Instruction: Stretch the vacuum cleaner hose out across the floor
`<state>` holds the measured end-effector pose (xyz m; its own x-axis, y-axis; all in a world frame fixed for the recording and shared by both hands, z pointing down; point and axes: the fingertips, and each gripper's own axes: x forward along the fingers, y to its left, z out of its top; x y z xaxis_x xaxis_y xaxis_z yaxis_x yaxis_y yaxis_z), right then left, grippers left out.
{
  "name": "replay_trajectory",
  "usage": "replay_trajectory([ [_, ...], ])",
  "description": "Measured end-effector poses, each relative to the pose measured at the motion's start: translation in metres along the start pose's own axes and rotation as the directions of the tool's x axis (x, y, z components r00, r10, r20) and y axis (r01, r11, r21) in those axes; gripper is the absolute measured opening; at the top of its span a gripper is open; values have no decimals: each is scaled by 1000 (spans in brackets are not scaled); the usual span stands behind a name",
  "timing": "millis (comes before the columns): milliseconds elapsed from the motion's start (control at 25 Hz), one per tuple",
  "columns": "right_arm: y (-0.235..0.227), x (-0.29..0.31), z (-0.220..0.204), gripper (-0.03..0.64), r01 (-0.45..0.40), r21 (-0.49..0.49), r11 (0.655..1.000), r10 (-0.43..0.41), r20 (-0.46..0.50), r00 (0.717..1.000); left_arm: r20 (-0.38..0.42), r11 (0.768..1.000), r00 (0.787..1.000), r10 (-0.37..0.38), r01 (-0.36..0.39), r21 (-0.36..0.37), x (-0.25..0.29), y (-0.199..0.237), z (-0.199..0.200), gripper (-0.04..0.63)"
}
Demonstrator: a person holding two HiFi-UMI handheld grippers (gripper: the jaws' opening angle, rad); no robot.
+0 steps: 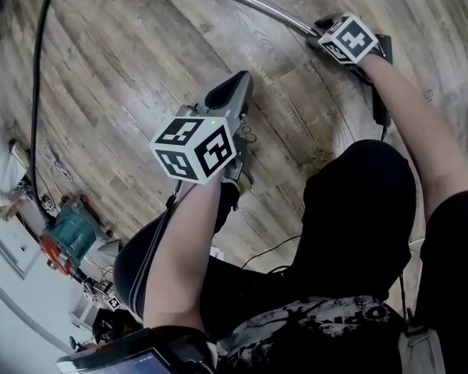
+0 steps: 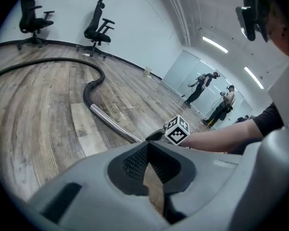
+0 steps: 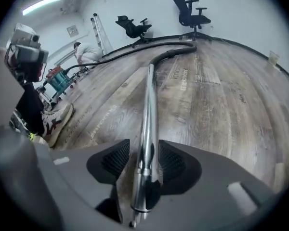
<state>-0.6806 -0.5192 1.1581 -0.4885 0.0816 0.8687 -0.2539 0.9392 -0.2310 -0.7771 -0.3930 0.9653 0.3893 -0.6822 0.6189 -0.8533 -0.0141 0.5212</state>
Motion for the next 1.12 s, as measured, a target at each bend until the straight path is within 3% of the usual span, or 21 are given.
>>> replay_trajectory([
  [80, 6, 8, 4, 228, -10, 4, 1000, 11, -25, 1000, 10, 1000, 1000, 2, -2, -24, 2, -1, -5, 2],
  [240, 18, 42, 1, 226, -8, -72, 997, 0, -118, 993, 23, 997, 1000, 16, -14, -70, 3, 3, -12, 2],
  [320, 11, 48, -10, 222, 30, -107, 994, -48, -162, 986, 49, 994, 999, 18, -13, -111, 4, 8, -10, 2],
  [480, 12, 47, 3, 183, 40, -70, 997, -43, -44, 998, 94, 981, 995, 39, -21, -191, 5, 23, -8, 2],
  [600, 20, 46, -1, 181, 9, -32, 999, -11, -65, 998, 112, 965, 992, 58, -27, -260, 13, 30, -16, 3],
  [680, 28, 41, -5, 181, -30, -9, 1000, 29, -76, 997, 114, 953, 992, 56, -19, -301, 22, 33, -23, 64],
  [840, 37, 18, -35, 179, -43, 9, 999, 43, -132, 990, 116, 914, 992, 45, 6, -405, 52, 40, -43, 97],
  [1040, 42, -34, -74, 181, 20, -20, 1000, -24, -217, 976, 100, 855, 992, -83, 122, -505, 131, 18, -71, 207],
  [1120, 47, -53, -86, 179, 42, -37, 998, -49, -225, 973, 136, 807, 983, -122, 178, -563, 169, 3, -78, 235],
])
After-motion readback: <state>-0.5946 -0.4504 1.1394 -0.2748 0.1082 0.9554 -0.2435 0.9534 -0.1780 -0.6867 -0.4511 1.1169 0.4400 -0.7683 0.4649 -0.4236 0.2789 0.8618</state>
